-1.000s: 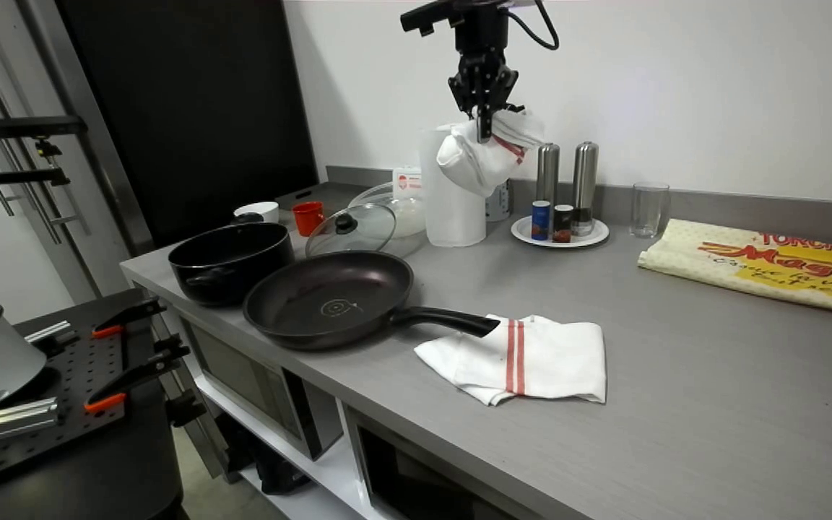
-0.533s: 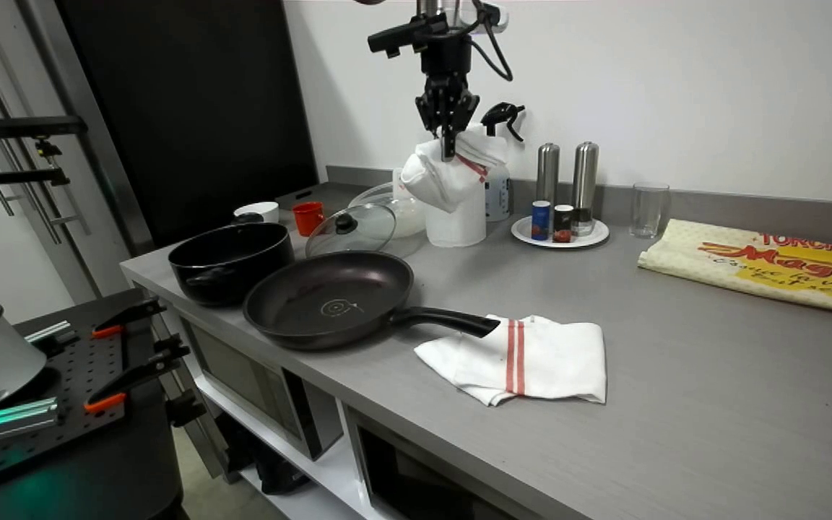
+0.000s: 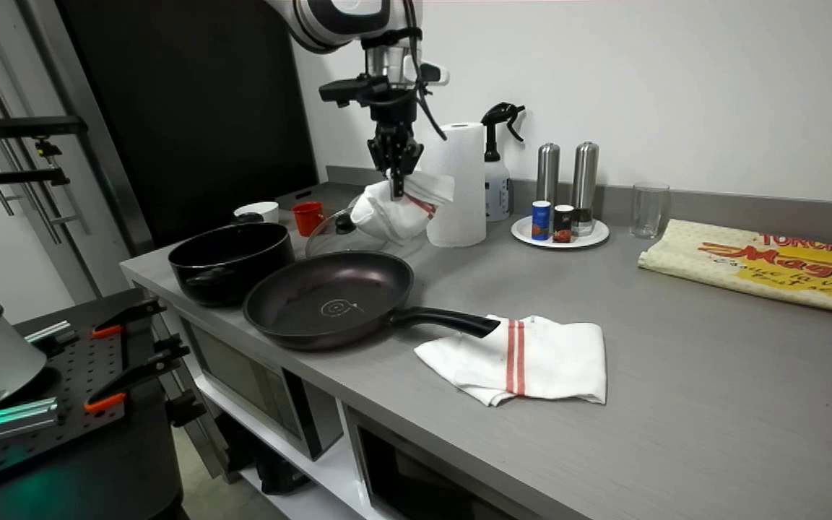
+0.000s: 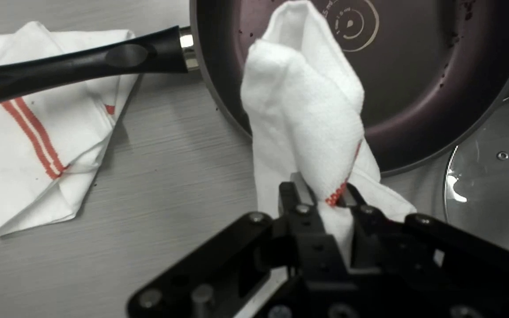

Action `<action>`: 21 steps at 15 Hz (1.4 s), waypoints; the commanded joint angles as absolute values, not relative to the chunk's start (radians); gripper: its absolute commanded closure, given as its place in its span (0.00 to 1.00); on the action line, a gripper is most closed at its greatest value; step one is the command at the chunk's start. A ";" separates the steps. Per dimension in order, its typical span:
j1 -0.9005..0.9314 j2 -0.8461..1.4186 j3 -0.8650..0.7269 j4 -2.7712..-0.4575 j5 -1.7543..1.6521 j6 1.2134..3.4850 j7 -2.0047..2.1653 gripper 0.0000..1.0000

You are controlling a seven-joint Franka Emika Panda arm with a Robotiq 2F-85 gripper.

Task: Use the towel to clean the pan

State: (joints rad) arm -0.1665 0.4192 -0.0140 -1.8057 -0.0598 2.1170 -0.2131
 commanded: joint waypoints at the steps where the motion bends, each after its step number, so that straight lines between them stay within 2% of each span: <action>1: -0.123 0.295 -0.026 -2.055 -0.068 2.241 -0.169 0.97; 8: -0.078 0.179 -0.019 -2.460 -0.056 2.459 -0.109 0.97; 14: -0.055 0.172 -0.034 -2.802 -0.077 2.834 -0.036 0.97; 15: -0.051 0.187 -0.043 -2.830 -0.084 2.901 -0.028 0.97; 16: -0.048 0.277 -0.049 -2.743 -0.083 2.919 -0.023 0.97; 21: -0.042 0.274 -0.088 -2.771 -0.070 3.019 -0.012 0.97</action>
